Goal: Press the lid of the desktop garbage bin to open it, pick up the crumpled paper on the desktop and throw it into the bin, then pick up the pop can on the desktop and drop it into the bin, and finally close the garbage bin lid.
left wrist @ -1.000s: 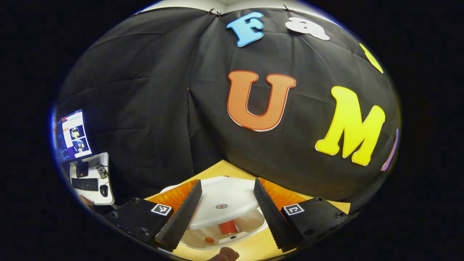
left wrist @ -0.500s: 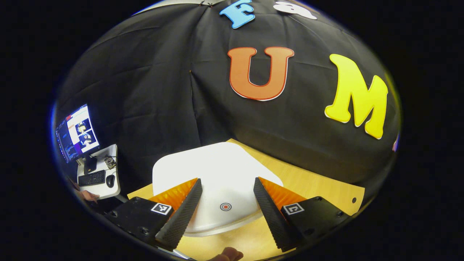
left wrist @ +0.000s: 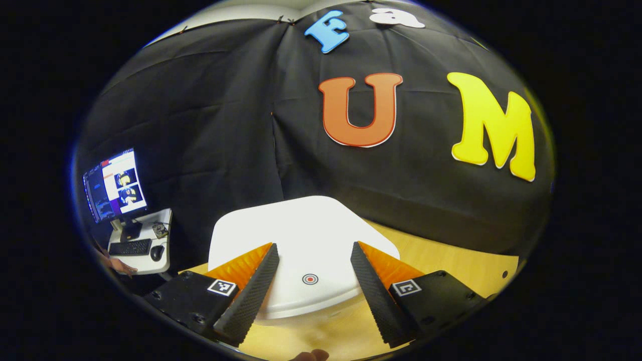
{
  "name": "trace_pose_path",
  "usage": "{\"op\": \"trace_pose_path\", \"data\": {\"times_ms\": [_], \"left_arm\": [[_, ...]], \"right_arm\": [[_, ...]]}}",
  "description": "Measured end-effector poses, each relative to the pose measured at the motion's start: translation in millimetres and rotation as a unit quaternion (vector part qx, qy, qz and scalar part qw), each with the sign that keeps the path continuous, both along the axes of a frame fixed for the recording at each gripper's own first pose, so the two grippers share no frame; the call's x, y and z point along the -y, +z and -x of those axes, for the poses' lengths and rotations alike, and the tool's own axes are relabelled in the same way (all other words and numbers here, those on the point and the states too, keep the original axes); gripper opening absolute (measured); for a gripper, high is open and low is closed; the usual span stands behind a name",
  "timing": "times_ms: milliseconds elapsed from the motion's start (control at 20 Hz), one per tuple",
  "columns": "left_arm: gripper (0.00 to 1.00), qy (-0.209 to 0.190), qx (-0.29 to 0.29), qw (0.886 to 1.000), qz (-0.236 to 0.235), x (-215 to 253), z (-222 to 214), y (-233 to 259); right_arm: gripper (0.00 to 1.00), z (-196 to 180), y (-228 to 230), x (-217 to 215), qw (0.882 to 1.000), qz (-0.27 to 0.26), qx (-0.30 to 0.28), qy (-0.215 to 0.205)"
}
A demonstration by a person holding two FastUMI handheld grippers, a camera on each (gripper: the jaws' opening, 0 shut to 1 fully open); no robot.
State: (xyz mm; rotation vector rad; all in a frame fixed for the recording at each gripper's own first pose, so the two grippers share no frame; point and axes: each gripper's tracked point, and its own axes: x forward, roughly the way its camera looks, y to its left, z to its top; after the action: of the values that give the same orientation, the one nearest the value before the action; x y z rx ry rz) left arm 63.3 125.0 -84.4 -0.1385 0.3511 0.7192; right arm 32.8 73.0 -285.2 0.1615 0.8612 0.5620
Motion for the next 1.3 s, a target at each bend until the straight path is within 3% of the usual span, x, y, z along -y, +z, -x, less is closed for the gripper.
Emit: {"op": "trace_pose_path", "data": {"times_ms": [250,450,700,900,1100,1300], "left_arm": [[0.96,0.008,0.055,0.998,-0.024,-2,-1,2],[0.95,-0.031,0.028,0.998,-0.038,9,-4,16],[0.94,-0.120,0.062,0.989,-0.060,46,-17,77],[0.96,-0.190,0.068,0.979,-0.033,79,-7,87],[0.96,-0.246,0.065,0.967,-0.019,104,21,77],[0.96,-0.297,0.071,0.951,-0.046,116,51,73]], "right_arm": [[0.96,9,-11,-1,1.000,0.012,-0.001,0.008],[0.96,10,8,0,1.000,0.020,0.016,0.003],[0.93,-5,66,0,0.997,0.020,0.069,-0.032],[0.96,-19,127,-6,0.989,0.001,0.126,-0.073],[0.96,-14,177,-7,0.976,-0.002,0.186,-0.112],[0.96,1,216,-6,0.956,0.016,0.256,-0.141]]}}
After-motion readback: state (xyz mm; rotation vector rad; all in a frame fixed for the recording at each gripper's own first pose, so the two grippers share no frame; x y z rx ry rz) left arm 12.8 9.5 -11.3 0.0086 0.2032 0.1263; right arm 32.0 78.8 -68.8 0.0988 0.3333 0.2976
